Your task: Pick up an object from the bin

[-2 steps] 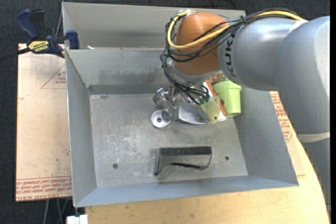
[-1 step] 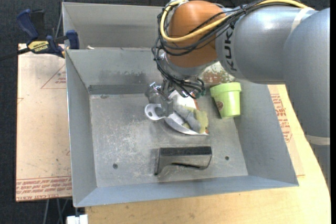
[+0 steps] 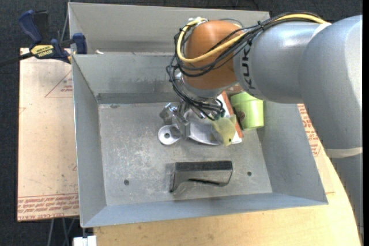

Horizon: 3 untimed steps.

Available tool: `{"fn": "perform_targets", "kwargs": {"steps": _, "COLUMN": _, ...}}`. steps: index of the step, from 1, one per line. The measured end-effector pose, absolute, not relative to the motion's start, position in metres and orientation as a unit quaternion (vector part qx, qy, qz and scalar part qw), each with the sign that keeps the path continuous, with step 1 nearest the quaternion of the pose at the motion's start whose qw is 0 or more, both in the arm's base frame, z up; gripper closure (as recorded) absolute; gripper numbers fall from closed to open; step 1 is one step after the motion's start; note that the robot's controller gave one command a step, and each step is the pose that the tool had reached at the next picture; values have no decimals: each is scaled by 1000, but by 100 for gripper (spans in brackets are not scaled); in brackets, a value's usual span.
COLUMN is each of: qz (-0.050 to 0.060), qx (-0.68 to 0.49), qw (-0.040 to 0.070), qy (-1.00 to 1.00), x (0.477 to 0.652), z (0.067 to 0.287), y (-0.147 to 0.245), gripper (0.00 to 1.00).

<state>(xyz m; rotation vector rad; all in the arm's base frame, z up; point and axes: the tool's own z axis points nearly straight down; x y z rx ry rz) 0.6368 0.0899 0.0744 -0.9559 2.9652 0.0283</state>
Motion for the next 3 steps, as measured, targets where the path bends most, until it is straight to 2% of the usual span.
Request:
{"fn": "perform_targets", "kwargs": {"steps": 1, "qz": 12, "qx": -222, "qw": 14, "qy": 975, "x": 611, "z": 81, "y": 147, "gripper": 100}}
{"fn": "perform_targets", "kwargs": {"steps": 2, "qz": 15, "qx": -166, "qw": 15, "qy": 986, "x": 613, "z": 85, "y": 209, "gripper": 100}}
{"fn": "perform_targets", "kwargs": {"steps": 3, "qz": 13, "qx": -368, "qw": 21, "qy": 930, "x": 652, "z": 73, "y": 242, "gripper": 100}}
